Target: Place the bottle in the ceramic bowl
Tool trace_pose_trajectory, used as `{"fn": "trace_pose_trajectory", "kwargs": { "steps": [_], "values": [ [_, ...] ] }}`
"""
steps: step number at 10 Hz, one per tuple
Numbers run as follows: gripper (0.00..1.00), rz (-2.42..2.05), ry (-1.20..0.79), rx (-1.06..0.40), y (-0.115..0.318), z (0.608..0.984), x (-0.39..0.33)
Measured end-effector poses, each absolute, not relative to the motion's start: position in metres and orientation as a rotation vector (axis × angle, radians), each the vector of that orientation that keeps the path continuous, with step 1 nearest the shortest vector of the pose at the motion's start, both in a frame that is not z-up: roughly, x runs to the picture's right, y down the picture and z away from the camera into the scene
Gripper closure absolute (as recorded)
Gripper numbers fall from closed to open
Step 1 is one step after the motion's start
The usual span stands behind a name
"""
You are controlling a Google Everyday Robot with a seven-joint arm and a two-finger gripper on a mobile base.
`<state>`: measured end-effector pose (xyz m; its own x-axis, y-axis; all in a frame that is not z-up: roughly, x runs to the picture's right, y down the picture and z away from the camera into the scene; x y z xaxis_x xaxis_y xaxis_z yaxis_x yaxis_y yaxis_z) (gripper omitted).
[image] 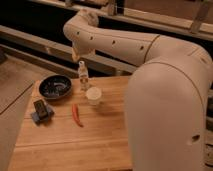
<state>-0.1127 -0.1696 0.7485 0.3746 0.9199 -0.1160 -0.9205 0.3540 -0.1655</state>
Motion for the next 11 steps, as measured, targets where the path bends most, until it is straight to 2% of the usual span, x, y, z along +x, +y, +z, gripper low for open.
{"fn": "trace_pose_trajectory", "kwargs": {
  "steps": [11],
  "values": [
    [0.35, 1.182, 0.132, -0.296, -0.147, 0.797, -0.122]
  ]
}}
